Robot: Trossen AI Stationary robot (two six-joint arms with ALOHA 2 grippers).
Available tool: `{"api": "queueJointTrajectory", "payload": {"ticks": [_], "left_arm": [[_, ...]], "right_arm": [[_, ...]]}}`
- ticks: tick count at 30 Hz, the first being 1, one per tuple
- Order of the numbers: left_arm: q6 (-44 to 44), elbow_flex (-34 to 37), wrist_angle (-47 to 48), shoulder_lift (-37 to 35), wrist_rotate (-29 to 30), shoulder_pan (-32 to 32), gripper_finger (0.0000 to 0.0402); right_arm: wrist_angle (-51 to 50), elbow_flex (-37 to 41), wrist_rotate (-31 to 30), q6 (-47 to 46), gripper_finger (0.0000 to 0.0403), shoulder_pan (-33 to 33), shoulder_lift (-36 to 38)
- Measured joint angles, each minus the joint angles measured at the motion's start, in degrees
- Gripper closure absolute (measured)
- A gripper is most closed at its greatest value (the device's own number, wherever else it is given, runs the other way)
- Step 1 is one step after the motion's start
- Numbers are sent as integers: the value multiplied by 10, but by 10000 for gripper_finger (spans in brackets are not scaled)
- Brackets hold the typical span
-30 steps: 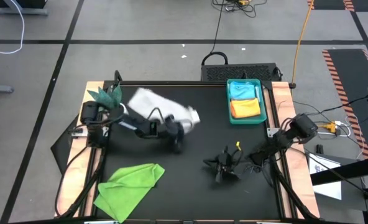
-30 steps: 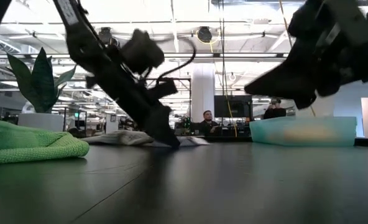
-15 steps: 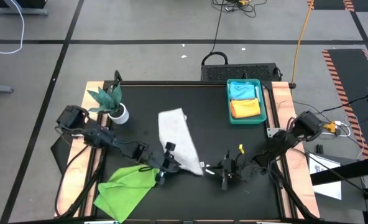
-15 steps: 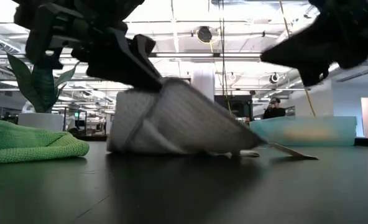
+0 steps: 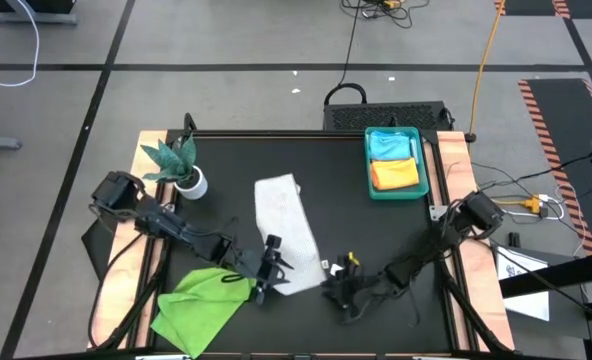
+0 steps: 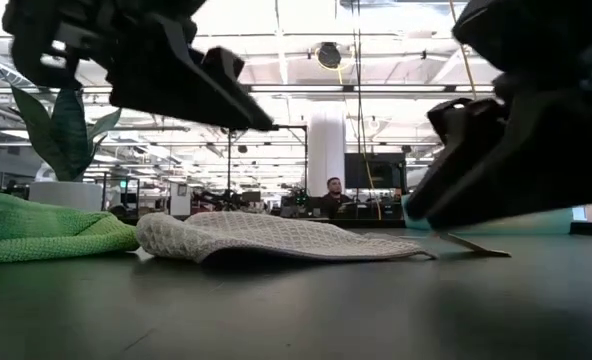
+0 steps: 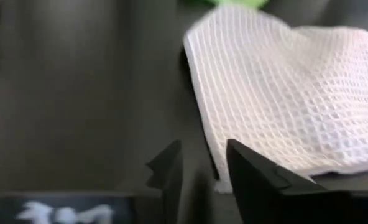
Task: Fold microfiber towels
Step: Fold the gray microfiber cloth
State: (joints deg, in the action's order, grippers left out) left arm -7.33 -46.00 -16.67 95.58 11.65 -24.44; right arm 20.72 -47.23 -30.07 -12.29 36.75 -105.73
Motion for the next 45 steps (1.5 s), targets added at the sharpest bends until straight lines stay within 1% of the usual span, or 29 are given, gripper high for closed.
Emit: {"api": "queueJointTrajectory", "payload": {"ticks": [3, 5, 7, 10, 13, 15, 17, 19, 22, 26, 28, 29, 32, 34, 37, 39, 42, 44, 45], "left_arm": [[-26, 0, -31, 10, 5, -15, 225], [-41, -1, -55, 20, 11, -23, 225], [-49, -1, -72, 32, 20, -28, 224], [-57, -1, -93, 43, 27, -34, 224], [-57, -1, -110, 55, 46, -37, 224], [-60, -1, -109, 57, 54, -38, 224], [-60, -1, -111, 57, 55, -38, 224], [-61, -1, -112, 57, 69, -40, 224], [-68, -1, -118, 57, 99, -48, 224], [-86, -1, -126, 57, 148, -64, 224], [-98, -1, -141, 57, 176, -72, 224], [-105, -1, -148, 57, 184, -74, 224], [-108, -2, -152, 57, 185, -76, 224], [-100, -2, -151, 57, 185, -76, 224], [-85, -2, -150, 57, 185, -72, 224], [-77, -2, -149, 57, 185, -70, 224], [-72, -2, -149, 57, 184, -65, 224], [-70, -2, -149, 56, 184, -63, 224], [-69, -2, -149, 56, 183, -61, 225]], "right_arm": [[-83, -32, 0, 12, 262, -13, 0], [-96, -36, 2, 24, 259, -28, 0], [-108, -36, 4, 34, 266, -45, 0], [-113, -35, 26, 47, 294, -66, 0], [-119, -35, 47, 57, 341, -81, 0], [-119, -35, 47, 60, 378, -86, 0], [-116, -35, 46, 59, 395, -89, 0], [-101, -35, 30, 53, 392, -90, 1], [-77, -35, -15, 49, 396, -86, 12], [-72, -35, -81, 55, 400, -72, 47], [-75, -35, -90, 62, 401, -65, 70], [-75, -35, -85, 66, 402, -63, 80], [-85, -35, -25, 70, 399, -63, 96], [-97, -35, 19, 71, 396, -67, 95], [-125, -35, 68, 81, 384, -74, 88], [-137, -35, 108, 97, 367, -80, 81], [-137, -35, 166, 143, 331, -83, 66], [-142, -35, 183, 172, 305, -83, 54], [-142, -35, 182, 182, 293, -84, 48]]}}
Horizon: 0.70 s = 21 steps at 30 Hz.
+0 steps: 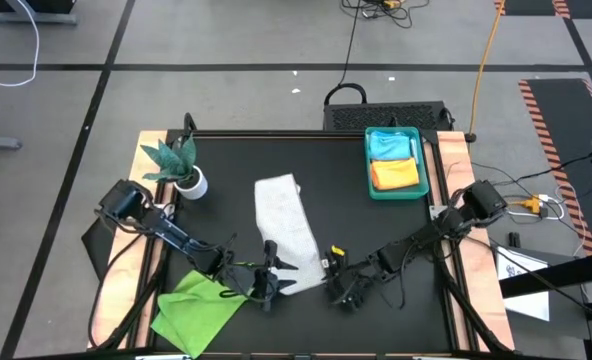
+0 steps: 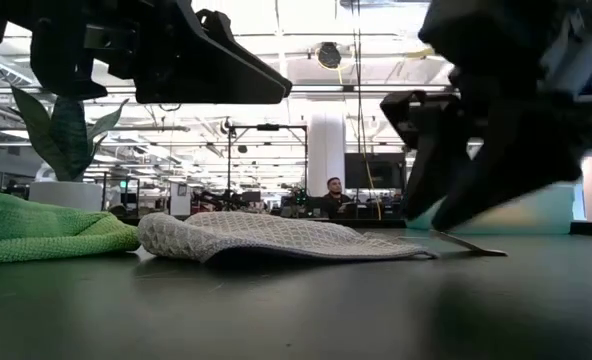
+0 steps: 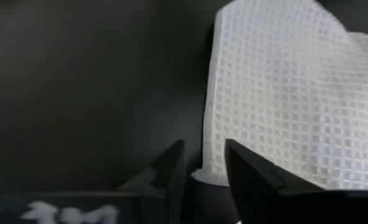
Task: Fold microfiber towels
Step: Fold the gray microfiber cloth
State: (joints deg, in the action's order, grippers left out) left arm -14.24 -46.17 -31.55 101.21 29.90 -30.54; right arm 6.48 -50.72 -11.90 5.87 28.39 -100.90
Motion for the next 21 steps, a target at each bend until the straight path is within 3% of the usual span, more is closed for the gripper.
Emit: {"api": "queueJointTrajectory", "payload": {"ticks": [4, 7, 12, 21], "left_arm": [[12, 0, 0, 0, -16, 7, 225], [15, 0, 1, 0, -18, 8, 225], [7, 0, 1, 0, -18, 4, 225], [-27, 0, -3, 0, -13, 3, 225]], "right_arm": [[1, 0, -15, 8, 275, -22, -20], [4, 0, -13, -5, 305, -45, -29], [9, 1, -16, -5, 393, -70, -25], [65, 0, -41, -64, 400, -65, 38]]}}
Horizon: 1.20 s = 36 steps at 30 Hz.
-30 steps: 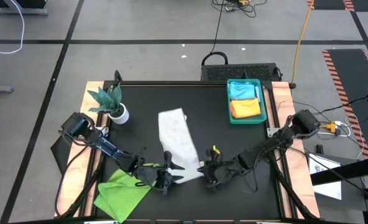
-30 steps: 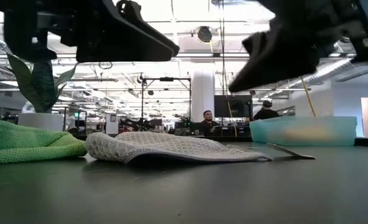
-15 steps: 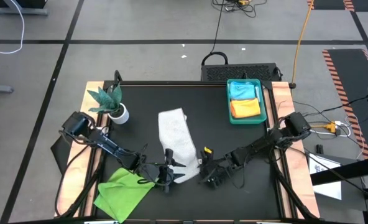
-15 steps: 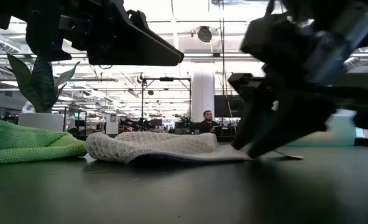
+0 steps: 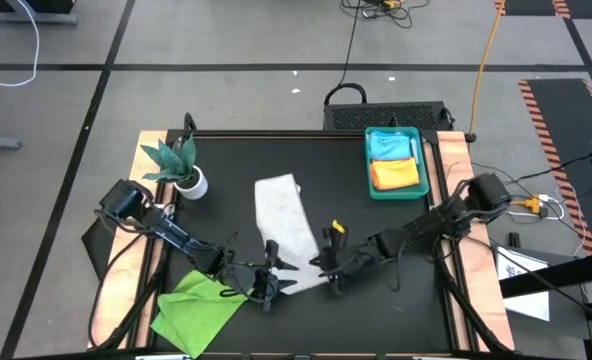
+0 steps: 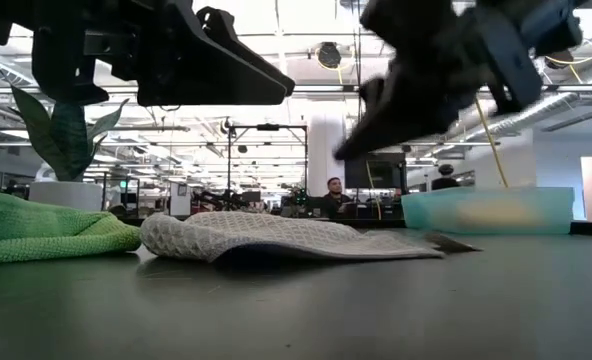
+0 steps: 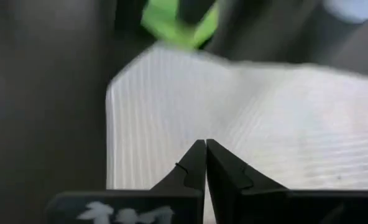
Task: Fold microfiber towels
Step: Fold the gray microfiber cloth, then fold the white microfiber cloth
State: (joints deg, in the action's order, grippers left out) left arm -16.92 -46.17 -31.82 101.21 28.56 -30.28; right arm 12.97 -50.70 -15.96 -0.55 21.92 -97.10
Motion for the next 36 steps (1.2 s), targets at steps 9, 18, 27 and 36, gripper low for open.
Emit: {"api": "queueJointTrajectory", "payload": {"ticks": [9, 18, 27, 36], "left_arm": [[-13, 0, -23, 0, -2, 4, 225], [162, 0, -56, 23, -184, 78, 224], [220, -91, -53, 129, -168, 113, 224], [232, -337, 300, 258, -60, 99, 224]], "right_arm": [[10, 0, -48, -18, 402, 30, 28], [-108, 0, -170, -117, 403, 91, 54], [-111, 0, -248, -168, 403, 177, 77], [-111, 0, -249, -179, 403, 191, 77]]}}
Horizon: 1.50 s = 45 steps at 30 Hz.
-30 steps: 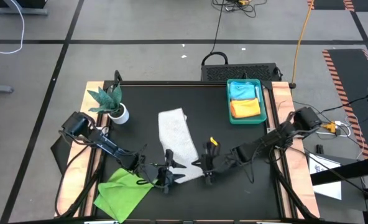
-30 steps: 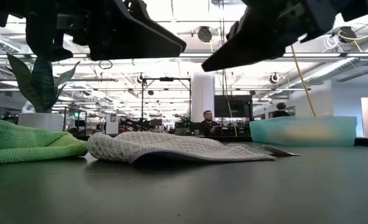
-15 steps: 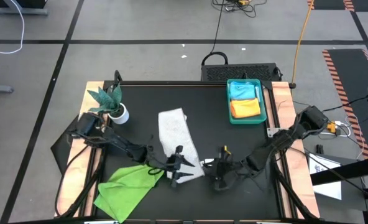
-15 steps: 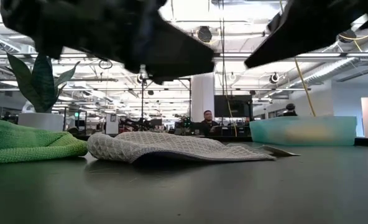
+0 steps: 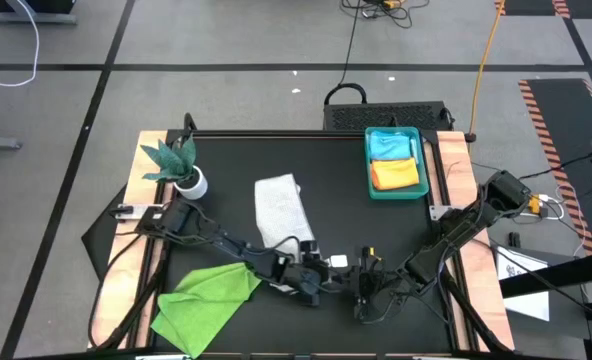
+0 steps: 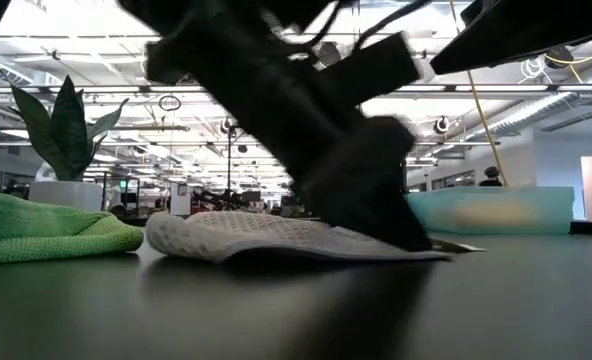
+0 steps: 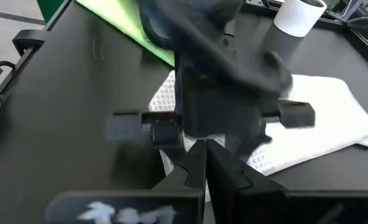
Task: Fold microfiber towels
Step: Fold the white microfiber cloth
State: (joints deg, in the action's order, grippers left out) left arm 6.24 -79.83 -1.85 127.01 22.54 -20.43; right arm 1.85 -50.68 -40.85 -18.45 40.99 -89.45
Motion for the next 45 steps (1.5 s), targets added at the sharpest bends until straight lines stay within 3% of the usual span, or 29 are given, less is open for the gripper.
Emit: {"api": "queueJointTrajectory", "payload": {"ticks": [3, 8, 17, 26, 32, 39, 45], "left_arm": [[41, -42, 63, 20, 9, 3, 224], [79, -46, 76, 25, 16, 14, 244], [60, -43, 105, 11, 19, 7, 389], [38, -42, 217, -95, 21, -77, 396], [14, -38, 300, -135, 56, -179, 385], [71, -38, 365, -134, 131, -276, 383], [170, -39, 419, -134, 181, -314, 383]], "right_arm": [[0, 0, 0, -6, 403, 0, 0], [-4, 1, 1, -6, 403, 4, 0], [-4, 1, 3, -11, 403, 11, 0], [0, 1, 4, -30, 403, 26, 0], [9, 1, 23, -11, 395, -26, -21], [24, 1, 118, 115, 333, -122, -71], [8, 1, 122, 285, 260, -162, -72]]}}
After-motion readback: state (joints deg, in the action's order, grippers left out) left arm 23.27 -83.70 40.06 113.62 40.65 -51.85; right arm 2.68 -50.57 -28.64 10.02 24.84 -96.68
